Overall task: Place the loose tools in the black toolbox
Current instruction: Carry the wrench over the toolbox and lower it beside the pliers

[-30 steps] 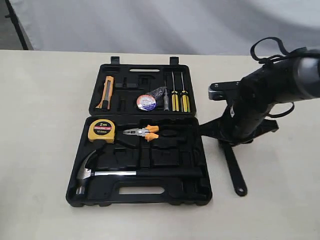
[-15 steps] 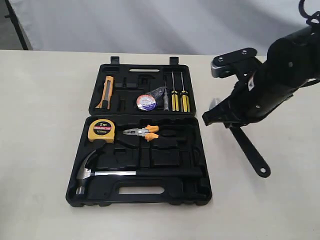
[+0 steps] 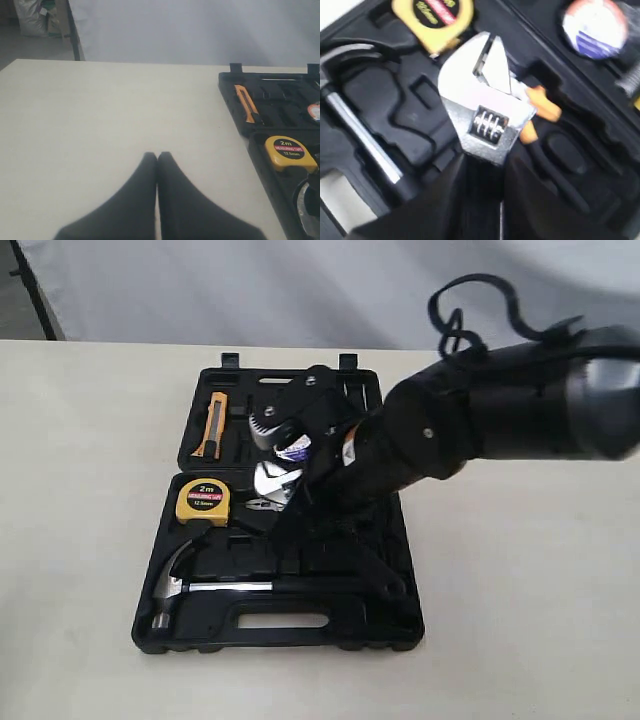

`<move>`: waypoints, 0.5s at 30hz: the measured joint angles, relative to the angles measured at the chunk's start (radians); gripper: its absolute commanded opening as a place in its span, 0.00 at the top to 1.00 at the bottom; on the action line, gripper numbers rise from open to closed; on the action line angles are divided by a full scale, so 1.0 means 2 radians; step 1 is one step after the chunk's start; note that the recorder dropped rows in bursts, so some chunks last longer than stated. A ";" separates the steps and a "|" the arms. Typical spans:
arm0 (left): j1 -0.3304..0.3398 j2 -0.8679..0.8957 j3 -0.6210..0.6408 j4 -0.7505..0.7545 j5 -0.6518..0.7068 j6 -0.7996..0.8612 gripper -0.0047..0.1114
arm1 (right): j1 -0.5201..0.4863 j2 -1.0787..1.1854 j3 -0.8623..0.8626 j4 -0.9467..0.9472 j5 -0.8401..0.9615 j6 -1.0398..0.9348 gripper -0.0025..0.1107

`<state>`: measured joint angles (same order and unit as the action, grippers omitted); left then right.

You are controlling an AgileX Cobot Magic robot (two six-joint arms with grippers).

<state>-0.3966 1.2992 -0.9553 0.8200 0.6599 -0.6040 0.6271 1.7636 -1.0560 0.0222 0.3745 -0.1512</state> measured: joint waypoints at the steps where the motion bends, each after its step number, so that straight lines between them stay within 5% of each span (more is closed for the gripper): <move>1: 0.000 0.000 0.000 0.000 0.000 0.000 0.95 | 0.006 0.010 -0.010 0.000 0.000 -0.005 0.98; 15: 0.000 0.000 0.000 0.000 0.000 0.000 0.95 | 0.032 0.099 -0.079 -0.032 0.042 -0.124 0.98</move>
<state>-0.3966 1.2992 -0.9553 0.8200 0.6599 -0.6040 0.6901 1.9606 -1.2149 -0.0411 0.4585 -0.3999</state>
